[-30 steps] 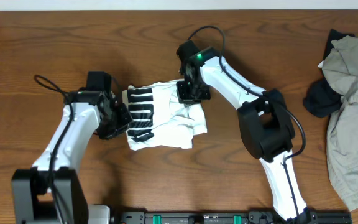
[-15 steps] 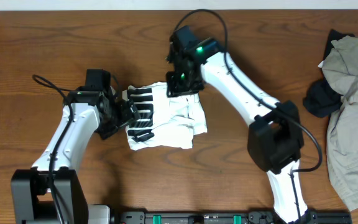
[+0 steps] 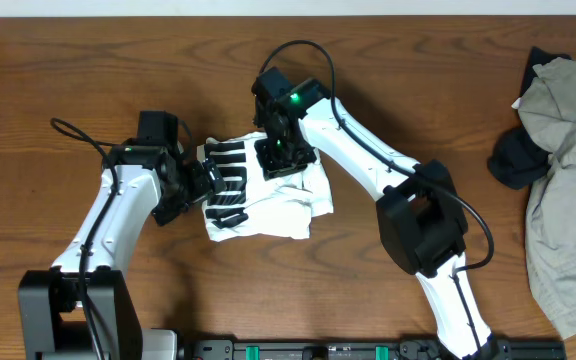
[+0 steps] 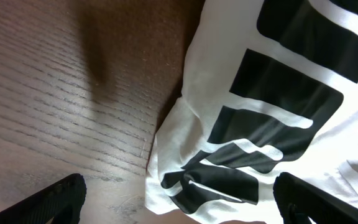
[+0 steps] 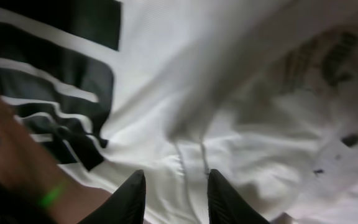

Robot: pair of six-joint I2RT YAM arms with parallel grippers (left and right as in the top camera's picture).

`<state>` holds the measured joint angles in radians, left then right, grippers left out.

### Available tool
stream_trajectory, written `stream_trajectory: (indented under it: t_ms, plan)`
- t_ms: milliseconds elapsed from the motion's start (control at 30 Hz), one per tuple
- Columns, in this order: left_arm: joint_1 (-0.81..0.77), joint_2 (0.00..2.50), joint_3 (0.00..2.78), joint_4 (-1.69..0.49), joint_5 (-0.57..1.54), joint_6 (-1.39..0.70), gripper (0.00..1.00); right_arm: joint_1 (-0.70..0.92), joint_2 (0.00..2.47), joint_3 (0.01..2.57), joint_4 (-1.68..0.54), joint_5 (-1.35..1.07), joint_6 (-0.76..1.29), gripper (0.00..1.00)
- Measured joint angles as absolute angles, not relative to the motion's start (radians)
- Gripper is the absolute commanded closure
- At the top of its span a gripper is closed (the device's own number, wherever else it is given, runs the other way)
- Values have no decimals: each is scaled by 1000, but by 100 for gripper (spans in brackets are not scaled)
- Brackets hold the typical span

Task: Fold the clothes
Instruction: 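Hold the shirt's top edge with both grippers and lift slightly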

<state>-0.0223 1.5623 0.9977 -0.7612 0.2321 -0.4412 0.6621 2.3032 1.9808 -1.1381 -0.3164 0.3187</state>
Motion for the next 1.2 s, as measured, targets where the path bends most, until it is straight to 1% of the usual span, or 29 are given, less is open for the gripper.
stream_trajectory:
  t_ms: [200,467,767,900,1067,1167,1200]
  plan:
    - [-22,1562,998,-758,231,-441,2,662,2303,1981,-1132,-295,321,69]
    - [-22,1562,998,-758,229,-441,2,662,2326,1981,-1099,-290,322,74]
    - [-22,1562,998,-758,229,-441,2,672,2350,1981,-1081,-290,326,74]
    - [-22,1562,998,-758,229,-441,2,683,2351,1981,-1069,-291,330,81]
    - [-22,1562,998,-759,229,-441,2,684,2351,1979,-1058,-289,333,82]
    - [-22,1562,998,-759,229,-441,2,684,2351,1975,-1055,-287,332,89]
    - [-22,1562,998,-759,229,-441,2,684,2351,1974,-1054,-286,336,93]
